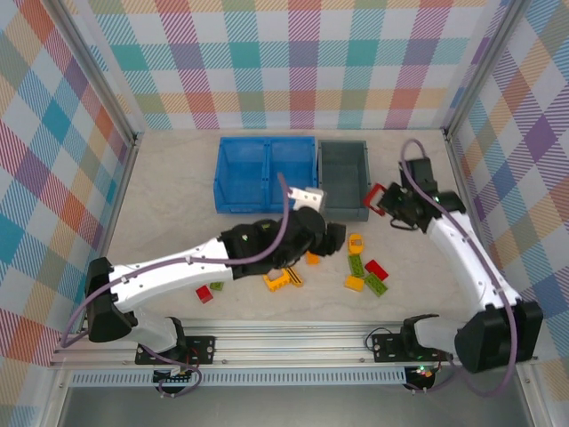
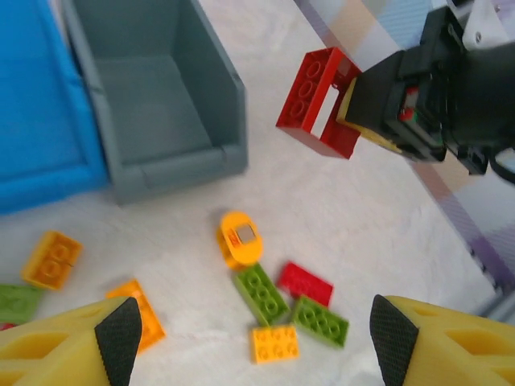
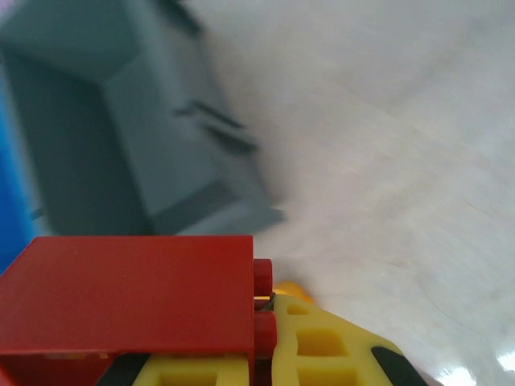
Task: Sort the legos into containers by color
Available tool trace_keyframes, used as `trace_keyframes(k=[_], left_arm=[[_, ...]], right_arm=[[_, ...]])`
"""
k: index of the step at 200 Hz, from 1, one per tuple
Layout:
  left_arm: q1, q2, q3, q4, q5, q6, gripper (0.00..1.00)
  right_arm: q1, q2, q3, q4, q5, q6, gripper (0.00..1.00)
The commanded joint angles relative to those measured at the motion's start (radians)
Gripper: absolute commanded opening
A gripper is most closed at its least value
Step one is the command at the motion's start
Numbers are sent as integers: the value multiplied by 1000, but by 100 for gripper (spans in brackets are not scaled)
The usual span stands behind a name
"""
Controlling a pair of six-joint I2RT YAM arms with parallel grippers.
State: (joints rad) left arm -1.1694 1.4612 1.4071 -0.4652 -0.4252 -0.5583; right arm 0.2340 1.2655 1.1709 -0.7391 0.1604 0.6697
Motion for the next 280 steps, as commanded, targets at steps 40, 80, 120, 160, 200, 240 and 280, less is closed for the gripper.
trace_keyframes(k=[40,80,120,160,200,240,280], left_arm=[[153,-8,107,-115,-21,-46,77],[159,42,150,-88,-24,-24,77],[160,68,142,-77,-34,-27,77],[153,140,195,-48,-9,-15,76],[123,260,308,-102,-34,-20,75],[111,247,287,-114,-54,-44,74],[111,160,200,-185,-92,-107,74]], right_arm=[[88,583,564,-204,131,-296,0],[63,869,846,-254,90,-353,0],[62,1056,1025,-305,30,-367,0],[56,1141,1091,-308,-30,-363,0],[51,1180,1153,-337,-63,-363,10],[51,1123,1169,-352,-58,-363,30],[52,1013,1204,-386,-27,-360,38]])
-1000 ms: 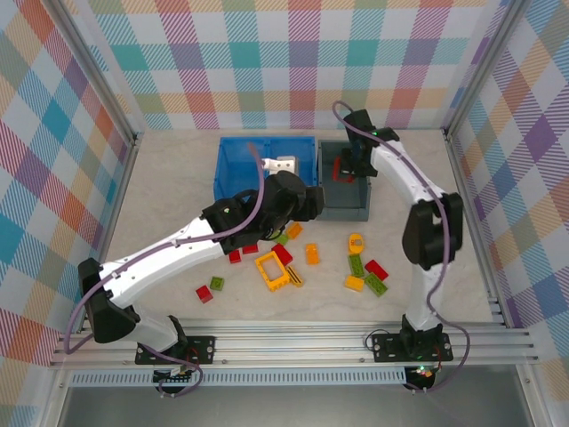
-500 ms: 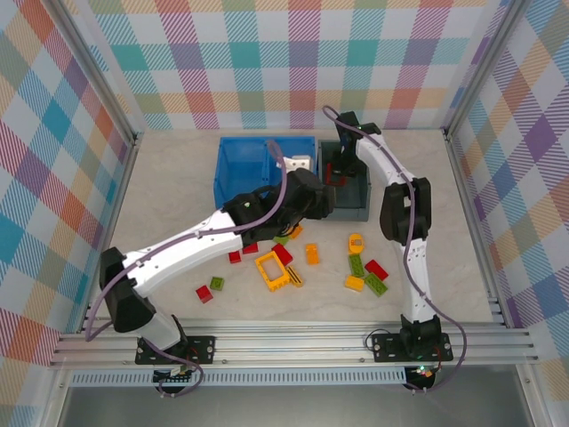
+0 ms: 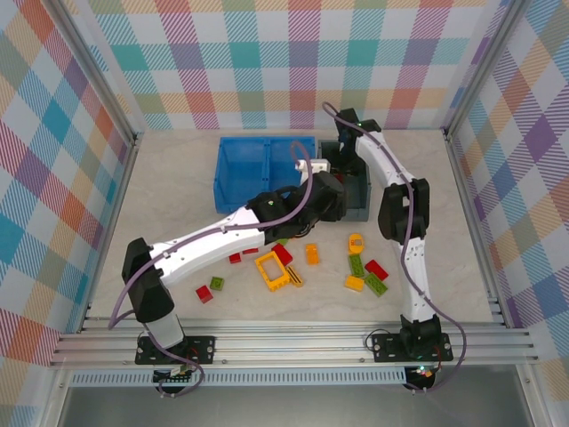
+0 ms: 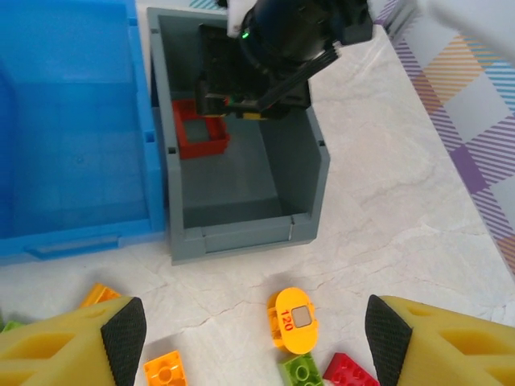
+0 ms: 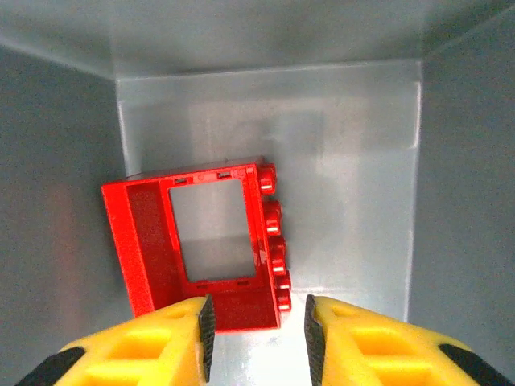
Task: Sort the legos into containers by color
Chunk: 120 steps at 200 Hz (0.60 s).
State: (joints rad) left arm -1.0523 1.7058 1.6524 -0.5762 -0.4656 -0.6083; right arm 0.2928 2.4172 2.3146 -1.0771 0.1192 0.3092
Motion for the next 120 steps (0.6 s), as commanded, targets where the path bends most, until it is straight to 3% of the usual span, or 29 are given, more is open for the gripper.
trace_keyframes(k=[1,31,58,90,120], left_arm=[[-6,-87,-48,-79,-52,-62,74],[1,-178,-168,-230,-76,-215,73],[40,-270,-395,-241,28,-372,69],[66,-313,-615,-139,134,-489,64],[89,-247,-696,-97,190,-523,63]], right_arm=[[-6,-143,60,-49,16,0,38],[22,-357,-70,-6,41,0,36],[101,-723,-504,185,-19,29,41],[252,-1187,-1061,445,-177,71,57],[453,-1463,-1319,465,-220,121,66]])
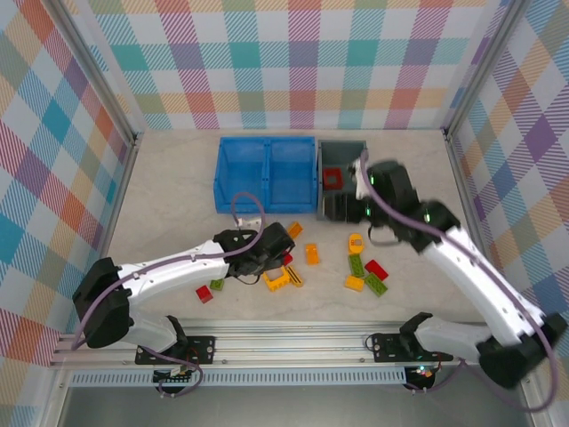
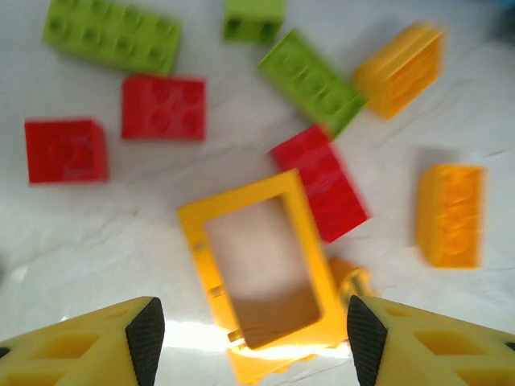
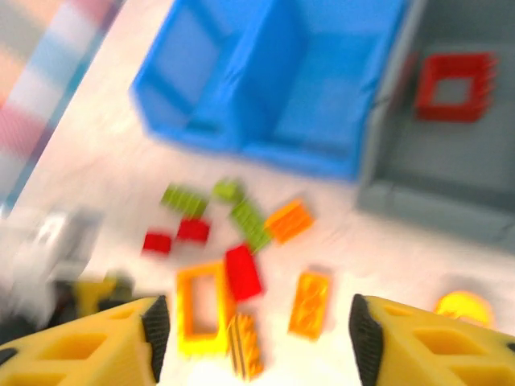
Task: Sort the legos into containers by color
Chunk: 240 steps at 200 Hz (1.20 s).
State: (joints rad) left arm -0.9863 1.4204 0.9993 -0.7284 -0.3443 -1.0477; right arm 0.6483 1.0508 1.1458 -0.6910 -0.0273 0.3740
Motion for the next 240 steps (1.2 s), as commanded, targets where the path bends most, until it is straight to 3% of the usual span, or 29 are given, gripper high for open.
trace_keyframes(k=[1,29,56,124,146,185,221,240], left_arm=[[25,40,-46,58,71,-85,64],[47,85,-100,121,99,-115,65],[66,123,-126,184,103,-121,63],[71,162,-146,194,50,-113,36],[70,164,-144,171,17,-113,23],[69,106,-143,120,-43,-101,15],[79,-22,-49,-70,-141,-7,15],[156,-74,38,-142,-139,126,15]], right_arm=[[104,-103,-154,78,-75,60,66],[222,-265,-279,65,-87,125,69],[270,-334,-335,38,-50,178,69],[278,-291,-320,39,-31,185,67],[281,-270,-322,59,-40,190,66],[284,-273,-315,68,-37,194,65],[284,-251,-258,81,-36,182,65],[284,-208,-218,135,-37,166,65]])
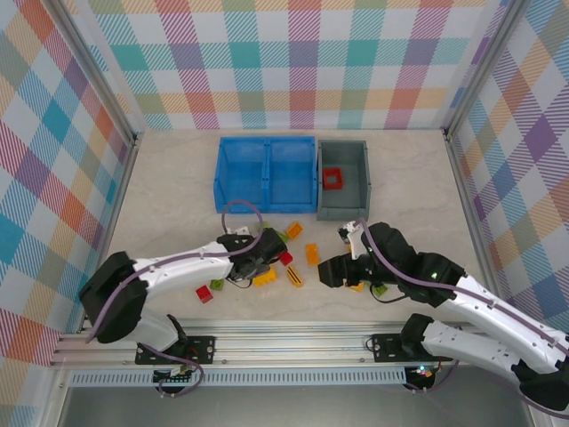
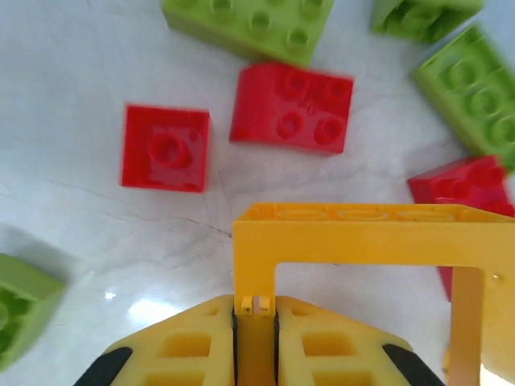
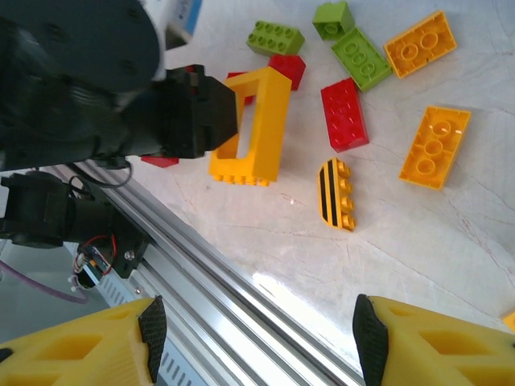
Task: Sort the legos into containers by color
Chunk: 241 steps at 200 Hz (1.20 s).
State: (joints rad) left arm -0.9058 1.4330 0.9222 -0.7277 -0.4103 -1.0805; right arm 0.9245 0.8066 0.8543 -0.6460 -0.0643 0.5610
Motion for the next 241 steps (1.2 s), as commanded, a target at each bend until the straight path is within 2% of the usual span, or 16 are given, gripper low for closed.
trace_keyframes(k=[1,23,50,60,84,109,146,162,209,241], left_arm=[[80,-89,119,-144,-71,169,15],[229,-84,233,-134,6,382,16],[420,38,425,-94,145,606,15],[469,105,508,-77,188,672,14],[541,303,731,-80,209,825,13],[583,509,967,-127,221,898,10],[593,731,1194,-186,134,977,7],[599,780,1224,-188,109,983,7],[602,884,1267,-147,137,993,7],[609,979,1360,-156,159,968,6]], right_arm=[[8,40,75,93,0,-22,65],[13,140,150,167,34,-29,64],[41,267,233,295,136,-68,63],[46,317,272,317,185,-81,63],[48,426,360,335,251,-90,63],[48,482,391,361,281,-95,64],[47,530,387,404,291,-81,64],[46,544,387,411,287,-76,64],[45,581,381,409,287,-66,64],[44,578,363,405,294,-47,65]])
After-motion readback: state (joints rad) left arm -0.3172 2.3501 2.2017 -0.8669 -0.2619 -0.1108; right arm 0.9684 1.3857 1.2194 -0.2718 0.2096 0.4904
